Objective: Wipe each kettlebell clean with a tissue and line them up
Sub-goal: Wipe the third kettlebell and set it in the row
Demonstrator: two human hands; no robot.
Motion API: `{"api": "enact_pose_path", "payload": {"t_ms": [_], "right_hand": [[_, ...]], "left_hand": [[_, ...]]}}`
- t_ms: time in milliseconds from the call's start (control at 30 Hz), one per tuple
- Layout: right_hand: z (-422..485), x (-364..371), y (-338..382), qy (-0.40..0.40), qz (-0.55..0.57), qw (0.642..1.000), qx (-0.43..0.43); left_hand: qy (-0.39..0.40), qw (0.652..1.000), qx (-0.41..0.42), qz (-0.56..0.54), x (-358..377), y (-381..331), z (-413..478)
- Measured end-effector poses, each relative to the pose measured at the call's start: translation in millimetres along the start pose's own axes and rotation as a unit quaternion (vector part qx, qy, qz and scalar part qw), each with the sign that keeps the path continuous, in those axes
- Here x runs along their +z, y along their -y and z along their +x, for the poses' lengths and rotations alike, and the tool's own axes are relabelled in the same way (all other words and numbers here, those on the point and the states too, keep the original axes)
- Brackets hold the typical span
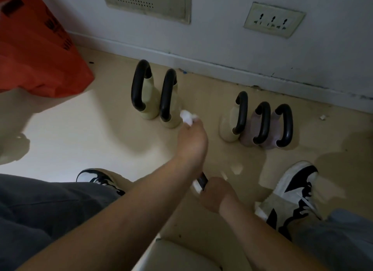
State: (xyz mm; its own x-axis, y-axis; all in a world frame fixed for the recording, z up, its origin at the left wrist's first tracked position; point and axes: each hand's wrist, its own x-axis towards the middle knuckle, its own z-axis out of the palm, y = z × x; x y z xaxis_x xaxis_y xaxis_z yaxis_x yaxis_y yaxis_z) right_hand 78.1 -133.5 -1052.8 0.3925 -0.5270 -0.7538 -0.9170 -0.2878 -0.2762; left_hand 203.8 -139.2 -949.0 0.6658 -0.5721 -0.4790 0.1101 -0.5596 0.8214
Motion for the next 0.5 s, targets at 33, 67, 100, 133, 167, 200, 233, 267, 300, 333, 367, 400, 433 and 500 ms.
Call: {"api": "enact_pose_path", "payload": {"t_ms": [33, 67, 100, 133, 167, 200, 233, 267, 300, 333, 367, 400, 433, 500], "right_hand": [[-6, -4, 3, -0.002, 0.012, 1.000, 0.011], [-6, -3, 3, 0.001, 0.014, 0.999, 0.036], [-4, -1, -1, -0.016, 0.022, 0.999, 0.034], [-6, -2, 0, -0.024, 0.021, 0.999, 0.028], [-6, -2, -2, -0.025, 0.020, 0.999, 0.024], [-6, 0, -3, -0.022, 0.020, 0.999, 0.030], [-6, 1, -4, -0.025, 0.022, 0.999, 0.020], [-6, 1, -4, -0.028, 0.020, 0.999, 0.007], [-5, 1, -6, -0.026, 0.027, 0.999, 0.003], [-2, 2, -8, -0.032, 0.032, 0.999, -0.005], [-3, -1, -8, -0.031, 0.030, 0.999, -0.007], [-3, -3, -8, -0.031, 0.022, 0.999, -0.011], [-3, -5, -7, -0.024, 0.011, 1.000, -0.005], [0, -4, -7, -0.027, -0.018, 0.999, 0.011]], "left_hand": [[-0.011, 0.994, 0.093, 0.055, -10, 2, 11], [-0.030, 0.985, 0.150, 0.084, -21, 12, 20], [-0.030, 0.956, 0.209, 0.203, -27, 26, 29], [0.003, 0.930, 0.212, 0.299, -30, 44, 37], [0.064, 0.905, 0.193, 0.374, -27, 64, 38], [0.122, 0.890, 0.161, 0.410, -19, 80, 30], [0.155, 0.884, 0.145, 0.417, -13, 91, 17], [0.159, 0.886, 0.147, 0.410, -4, 98, 3], [0.148, 0.874, 0.186, 0.424, 2, 100, -11], [0.144, 0.850, 0.234, 0.449, 5, 100, -17], [0.151, 0.840, 0.271, 0.445, 7, 94, -22], [0.169, 0.830, 0.282, 0.449, 6, 97, -15], [0.177, 0.839, 0.273, 0.436, 3, 100, -3], [0.168, 0.892, 0.172, 0.382, -12, 105, 26]]}}
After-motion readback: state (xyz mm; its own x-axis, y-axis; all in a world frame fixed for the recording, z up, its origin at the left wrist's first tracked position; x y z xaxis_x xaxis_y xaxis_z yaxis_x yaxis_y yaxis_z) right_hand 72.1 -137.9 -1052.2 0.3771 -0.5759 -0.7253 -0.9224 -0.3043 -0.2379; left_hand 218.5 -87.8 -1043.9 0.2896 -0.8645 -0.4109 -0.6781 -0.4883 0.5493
